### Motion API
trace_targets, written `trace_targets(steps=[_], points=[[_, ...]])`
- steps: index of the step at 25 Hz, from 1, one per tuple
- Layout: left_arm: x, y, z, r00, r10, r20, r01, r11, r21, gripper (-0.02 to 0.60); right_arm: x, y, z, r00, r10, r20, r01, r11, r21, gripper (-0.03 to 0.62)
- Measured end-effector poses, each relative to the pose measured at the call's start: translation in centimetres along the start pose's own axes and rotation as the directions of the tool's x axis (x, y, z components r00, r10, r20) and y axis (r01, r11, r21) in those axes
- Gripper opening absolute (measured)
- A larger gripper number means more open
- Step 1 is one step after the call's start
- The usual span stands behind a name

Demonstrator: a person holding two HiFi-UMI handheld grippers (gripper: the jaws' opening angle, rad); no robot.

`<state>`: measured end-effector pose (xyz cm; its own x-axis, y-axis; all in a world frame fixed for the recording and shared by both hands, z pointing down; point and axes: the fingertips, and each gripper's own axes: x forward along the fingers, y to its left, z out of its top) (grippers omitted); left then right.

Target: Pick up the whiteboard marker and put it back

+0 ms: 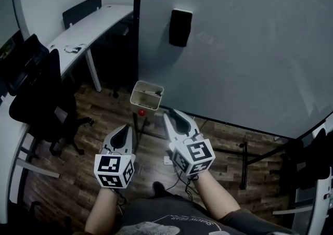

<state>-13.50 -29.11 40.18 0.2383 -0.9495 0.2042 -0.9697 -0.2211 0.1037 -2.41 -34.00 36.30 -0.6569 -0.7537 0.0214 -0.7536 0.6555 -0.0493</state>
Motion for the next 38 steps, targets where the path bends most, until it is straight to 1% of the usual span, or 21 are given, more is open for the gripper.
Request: trace_targets(steps=[5, 8, 14, 20, 25, 29, 38], points=[[1.7, 1.7, 0.8, 1.0, 0.027, 0.002, -0.027, 1.0, -0.006, 0.014, 2.8, -0.5, 0.6, 1.0, 0.029, 0.012, -0.029, 1.0, 0.004, 0.081], [2.6, 2.4, 1.0, 0.999, 0.039, -0.001, -0.039, 0.999, -0.008, 0.013, 4.4, -1.1, 0.4, 0.999, 0.037, 0.008, -0.037, 0.999, 0.012, 0.081], [3.9, 3.6, 1.1, 0.998, 0.061, -0.018, -0.061, 0.998, -0.009, 0.013, 6.9, -1.7, -1.4, 0.998, 0.057, -0.024, -0.056, 0.998, 0.034, 0.081], [5.2, 4.5, 0.1, 0.996, 0.078, -0.048, -0.078, 0.997, -0.008, 0.013, 8.6, -2.3, -3.7, 0.995, 0.082, -0.063, -0.079, 0.996, 0.048, 0.081], [5.9, 4.7, -0.8, 0.993, 0.086, -0.076, -0.087, 0.996, -0.008, 0.014, 9.4, -2.3, -5.0, 0.991, 0.101, -0.085, -0.097, 0.994, 0.058, 0.081], [6.4, 4.7, -1.0, 0.992, 0.092, -0.083, -0.094, 0.996, -0.013, 0.014, 9.6, -2.4, -5.7, 0.989, 0.114, -0.099, -0.108, 0.992, 0.069, 0.081], [6.5, 4.3, -1.6, 0.992, 0.085, -0.09, -0.087, 0.996, -0.021, 0.014, 9.0, -2.5, -6.5, 0.989, 0.106, -0.107, -0.097, 0.992, 0.083, 0.081]])
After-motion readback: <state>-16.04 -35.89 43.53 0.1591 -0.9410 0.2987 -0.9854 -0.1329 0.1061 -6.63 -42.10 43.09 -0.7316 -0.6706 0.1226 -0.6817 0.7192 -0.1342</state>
